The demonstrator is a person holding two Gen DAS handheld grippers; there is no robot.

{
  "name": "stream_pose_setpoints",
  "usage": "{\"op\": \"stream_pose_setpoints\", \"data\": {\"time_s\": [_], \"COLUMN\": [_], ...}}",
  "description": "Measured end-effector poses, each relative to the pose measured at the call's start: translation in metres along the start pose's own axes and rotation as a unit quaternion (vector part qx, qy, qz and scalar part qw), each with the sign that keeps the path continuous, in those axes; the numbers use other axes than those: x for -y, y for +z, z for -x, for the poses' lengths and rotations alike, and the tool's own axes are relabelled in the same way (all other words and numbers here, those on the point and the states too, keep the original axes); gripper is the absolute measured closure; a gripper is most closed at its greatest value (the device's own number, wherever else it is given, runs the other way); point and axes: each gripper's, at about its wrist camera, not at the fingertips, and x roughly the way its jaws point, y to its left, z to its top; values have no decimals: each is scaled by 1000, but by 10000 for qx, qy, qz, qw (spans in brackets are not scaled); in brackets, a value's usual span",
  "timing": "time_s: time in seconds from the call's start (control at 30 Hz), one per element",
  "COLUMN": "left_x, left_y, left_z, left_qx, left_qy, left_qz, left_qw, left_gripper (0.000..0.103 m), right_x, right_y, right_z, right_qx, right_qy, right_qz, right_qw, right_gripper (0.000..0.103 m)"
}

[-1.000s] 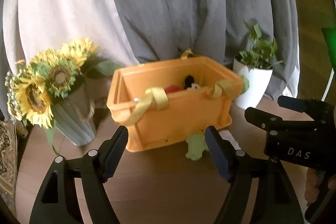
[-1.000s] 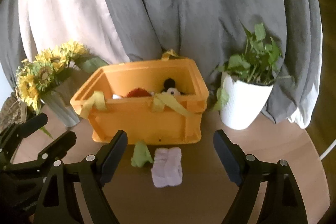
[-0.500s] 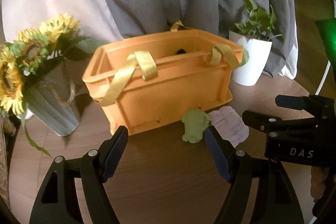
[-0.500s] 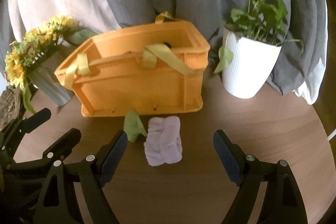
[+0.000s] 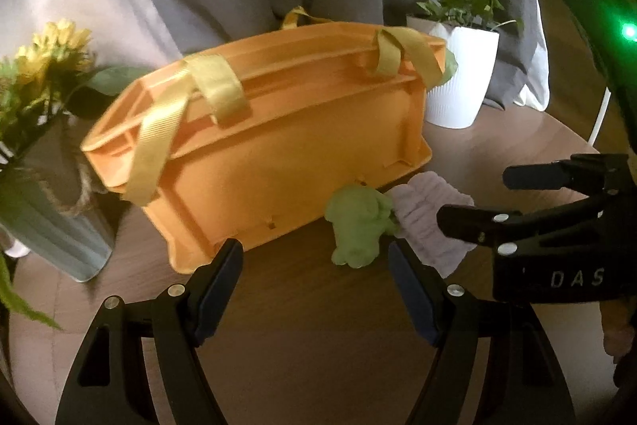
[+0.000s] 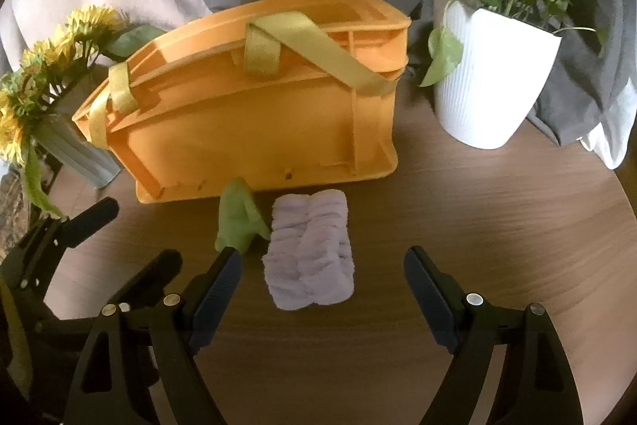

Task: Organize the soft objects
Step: 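Grasp the green plush with the left tool while the right tool grasps the lilac towel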

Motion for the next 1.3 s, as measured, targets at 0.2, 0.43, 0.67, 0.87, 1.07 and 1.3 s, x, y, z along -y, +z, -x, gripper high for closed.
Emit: {"op": "stream_pose_setpoints", "data": {"time_s": [0.2, 0.43, 0.67, 0.87, 1.07, 1.3], "left_x": [2, 7, 10, 13, 12, 12], "left_y": [4, 8, 10, 9, 8, 3], "left_z": [-19, -37, -52, -62, -65, -51], "left_qx": [-96, -228, -366, -554, -724, -701], "left_qy": [-205, -348, -432, -529, -646, -484], "left_qz": [-82, -130, -169, -109, 112, 343], "left_qw": [9997, 9990, 9983, 9970, 9952, 9958], "left_gripper": [29, 30, 30, 43, 66, 67], "right_x": [2, 5, 7, 8, 8, 2], "right_y": [1, 5, 7, 5, 1, -3], "right_z": [-20, -36, -48, -55, -53, -41], "right_qx": [-241, -409, -530, -636, -586, -463], "right_qy": [136, 198, 369, 521, 484, 451], "right_qz": [-94, -133, -169, -272, -236, -173], "right_qw": [9996, 9989, 9978, 9962, 9968, 9978], "right_gripper": [19, 26, 38, 58, 69, 78]}}
